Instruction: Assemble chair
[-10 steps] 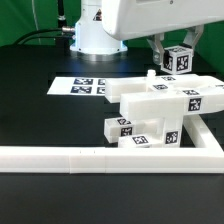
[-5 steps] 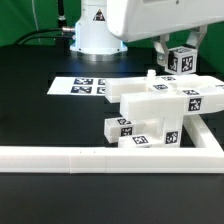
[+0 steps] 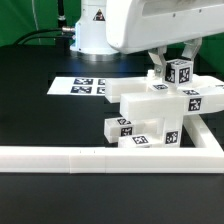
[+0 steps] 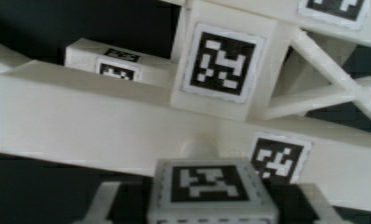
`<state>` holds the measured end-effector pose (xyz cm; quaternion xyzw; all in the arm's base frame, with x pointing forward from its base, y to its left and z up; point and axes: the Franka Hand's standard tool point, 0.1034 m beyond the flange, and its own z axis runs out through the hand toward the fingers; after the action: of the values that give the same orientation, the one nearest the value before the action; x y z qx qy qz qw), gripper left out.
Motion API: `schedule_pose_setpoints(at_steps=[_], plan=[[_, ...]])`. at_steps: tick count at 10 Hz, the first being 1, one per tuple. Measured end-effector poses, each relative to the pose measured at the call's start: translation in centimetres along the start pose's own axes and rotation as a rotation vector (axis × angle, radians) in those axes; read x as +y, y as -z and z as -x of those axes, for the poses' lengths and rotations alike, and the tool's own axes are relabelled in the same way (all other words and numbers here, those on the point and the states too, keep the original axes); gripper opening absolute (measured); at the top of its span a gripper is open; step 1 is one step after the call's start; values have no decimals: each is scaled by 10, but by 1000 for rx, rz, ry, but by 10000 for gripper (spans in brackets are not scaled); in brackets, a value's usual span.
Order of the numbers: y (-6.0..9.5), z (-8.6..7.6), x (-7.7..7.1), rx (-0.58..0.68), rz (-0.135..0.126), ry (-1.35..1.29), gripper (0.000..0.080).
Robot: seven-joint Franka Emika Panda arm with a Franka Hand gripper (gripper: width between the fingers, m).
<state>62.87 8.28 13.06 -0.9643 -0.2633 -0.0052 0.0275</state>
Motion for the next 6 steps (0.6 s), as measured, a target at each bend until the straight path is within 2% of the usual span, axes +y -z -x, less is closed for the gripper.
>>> schedule_pose_setpoints(at_steps=[3, 6], plan=[[-2, 2, 2, 10, 6, -10, 285], [-3, 5, -4, 7, 5, -25, 285]])
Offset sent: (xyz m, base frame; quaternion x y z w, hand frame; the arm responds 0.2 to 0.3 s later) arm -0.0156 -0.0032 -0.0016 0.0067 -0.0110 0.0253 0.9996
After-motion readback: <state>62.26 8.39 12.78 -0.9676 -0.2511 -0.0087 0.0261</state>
